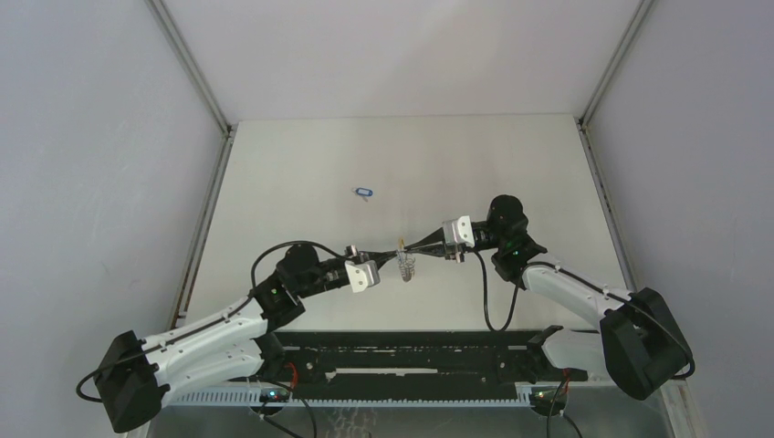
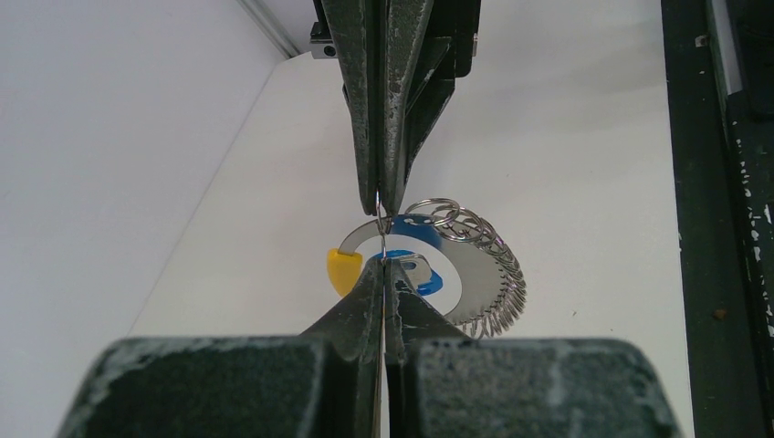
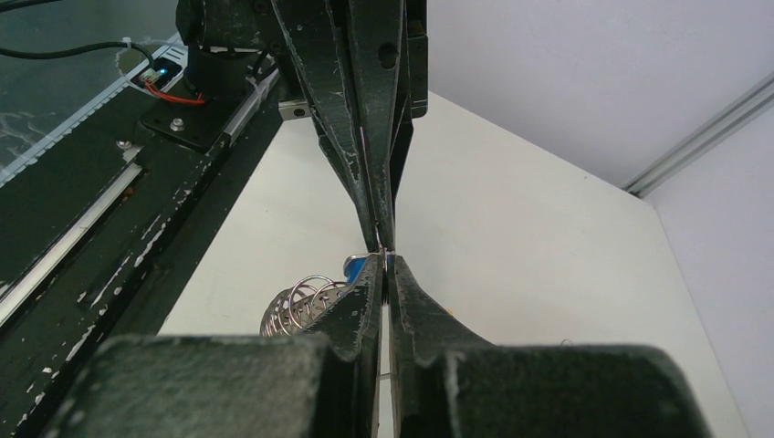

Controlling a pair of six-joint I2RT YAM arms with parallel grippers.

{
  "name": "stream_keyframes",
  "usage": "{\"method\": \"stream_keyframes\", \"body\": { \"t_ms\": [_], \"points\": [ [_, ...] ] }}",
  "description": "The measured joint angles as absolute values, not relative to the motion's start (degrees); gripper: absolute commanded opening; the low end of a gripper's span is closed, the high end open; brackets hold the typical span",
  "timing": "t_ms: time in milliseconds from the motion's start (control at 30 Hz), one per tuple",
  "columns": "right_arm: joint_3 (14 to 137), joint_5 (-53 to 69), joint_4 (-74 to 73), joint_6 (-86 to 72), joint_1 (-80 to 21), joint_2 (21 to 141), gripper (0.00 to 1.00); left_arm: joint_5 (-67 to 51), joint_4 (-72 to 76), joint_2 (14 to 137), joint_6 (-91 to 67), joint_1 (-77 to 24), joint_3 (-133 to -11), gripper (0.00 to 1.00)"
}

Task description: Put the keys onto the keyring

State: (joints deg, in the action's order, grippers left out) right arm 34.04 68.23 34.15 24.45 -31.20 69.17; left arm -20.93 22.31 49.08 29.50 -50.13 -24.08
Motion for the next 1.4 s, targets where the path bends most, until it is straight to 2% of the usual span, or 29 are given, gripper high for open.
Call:
{"method": "stream_keyframes", "body": {
  "t_ms": [1400],
  "points": [
    [34.7,68.3,32.3,25.8,-31.3,69.2,0.0,-20.6,21.6,50.3,27.6,-50.1,-25.0,0.0]
  ]
}}
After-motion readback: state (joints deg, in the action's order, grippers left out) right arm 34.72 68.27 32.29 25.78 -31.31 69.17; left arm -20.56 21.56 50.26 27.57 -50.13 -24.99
